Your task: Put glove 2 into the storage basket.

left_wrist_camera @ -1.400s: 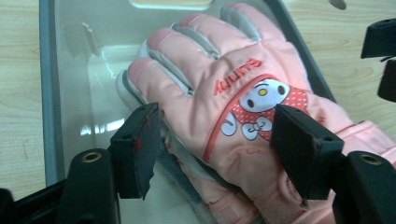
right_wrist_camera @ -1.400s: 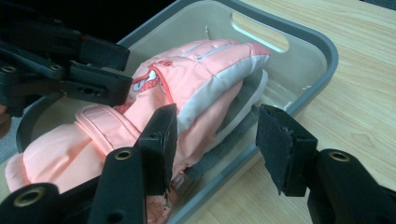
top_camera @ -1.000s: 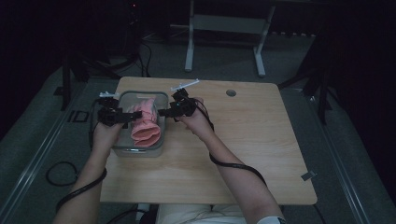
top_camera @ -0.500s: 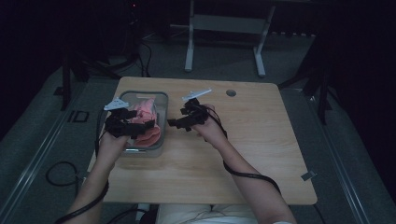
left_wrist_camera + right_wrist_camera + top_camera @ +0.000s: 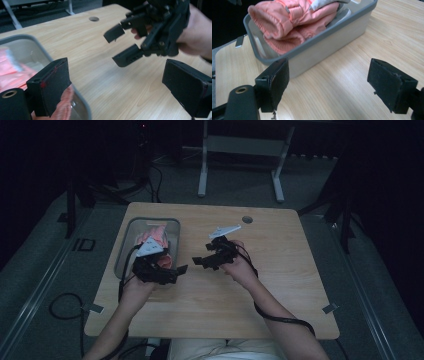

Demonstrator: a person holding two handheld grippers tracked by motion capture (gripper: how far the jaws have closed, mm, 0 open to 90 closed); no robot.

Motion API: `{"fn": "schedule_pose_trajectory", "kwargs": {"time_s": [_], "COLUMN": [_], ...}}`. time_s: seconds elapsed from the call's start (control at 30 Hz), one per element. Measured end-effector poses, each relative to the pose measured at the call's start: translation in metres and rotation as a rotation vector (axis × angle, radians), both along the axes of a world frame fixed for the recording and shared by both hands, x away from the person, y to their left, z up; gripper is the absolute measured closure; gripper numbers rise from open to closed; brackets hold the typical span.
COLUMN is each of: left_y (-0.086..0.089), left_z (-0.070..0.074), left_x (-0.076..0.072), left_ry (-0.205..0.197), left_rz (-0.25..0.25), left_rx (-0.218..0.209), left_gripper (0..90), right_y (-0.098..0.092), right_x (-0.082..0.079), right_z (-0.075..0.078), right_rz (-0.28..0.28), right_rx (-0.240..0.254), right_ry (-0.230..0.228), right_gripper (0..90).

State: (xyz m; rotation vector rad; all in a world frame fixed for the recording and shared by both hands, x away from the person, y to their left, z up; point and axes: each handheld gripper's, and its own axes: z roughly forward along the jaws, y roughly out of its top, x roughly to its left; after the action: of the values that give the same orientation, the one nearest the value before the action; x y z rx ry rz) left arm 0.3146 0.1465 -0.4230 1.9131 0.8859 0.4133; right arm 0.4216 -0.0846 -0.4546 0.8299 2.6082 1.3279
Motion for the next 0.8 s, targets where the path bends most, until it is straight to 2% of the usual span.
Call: {"fn": "schedule_pose_trajectory", "kwargs": {"time_s": [0.1,0.17,0.23,0.33,0.37,0.5,0.53,0.6,0.63,0.73,0.8], "left_y": [-0.019,-0.023,-0.034,-0.041,-0.047,-0.053,-0.058,-0.060,-0.064,-0.069,-0.072], "left_z": [-0.005,-0.006,-0.012,-0.017,-0.023,-0.030,-0.037,-0.040,-0.047,-0.054,-0.057], "left_x": [-0.009,-0.011,-0.015,-0.018,-0.019,-0.020,-0.021,-0.021,-0.021,-0.022,-0.023], "left_ry": [-0.008,-0.001,0.015,0.019,0.032,0.045,0.054,0.061,0.071,0.073,0.071], "left_rz": [-0.049,-0.064,-0.107,-0.117,-0.135,-0.152,-0.159,-0.165,-0.177,-0.197,-0.205], "left_rx": [0.025,0.020,0.026,0.039,0.048,0.041,0.040,0.044,0.040,0.061,0.059], "left_gripper": [7.2,7.2,7.2,7.2,7.2,7.2,7.2,7.2,7.2,7.2,7.2], "right_y": [-0.011,-0.016,-0.021,-0.026,-0.030,-0.035,-0.037,-0.039,-0.041,-0.045,-0.047], "right_x": [-0.005,-0.007,-0.011,-0.013,-0.015,-0.018,-0.020,-0.023,-0.025,-0.029,-0.030], "right_z": [-0.003,-0.005,-0.008,-0.011,-0.014,-0.020,-0.026,-0.032,-0.036,-0.045,-0.048], "right_rz": [0.005,0.007,0.005,0.005,0.000,0.002,0.007,0.007,0.008,0.013,0.011], "right_rx": [0.003,0.006,-0.001,-0.007,-0.011,-0.017,-0.029,-0.037,-0.035,-0.035,-0.032], "right_ry": [-0.002,-0.009,-0.016,-0.021,-0.017,-0.011,-0.009,-0.012,-0.010,-0.016,-0.014], "right_gripper": [17.8,17.7,17.7,17.7,17.8,17.8,17.8,17.8,17.8,17.8,17.9]}}
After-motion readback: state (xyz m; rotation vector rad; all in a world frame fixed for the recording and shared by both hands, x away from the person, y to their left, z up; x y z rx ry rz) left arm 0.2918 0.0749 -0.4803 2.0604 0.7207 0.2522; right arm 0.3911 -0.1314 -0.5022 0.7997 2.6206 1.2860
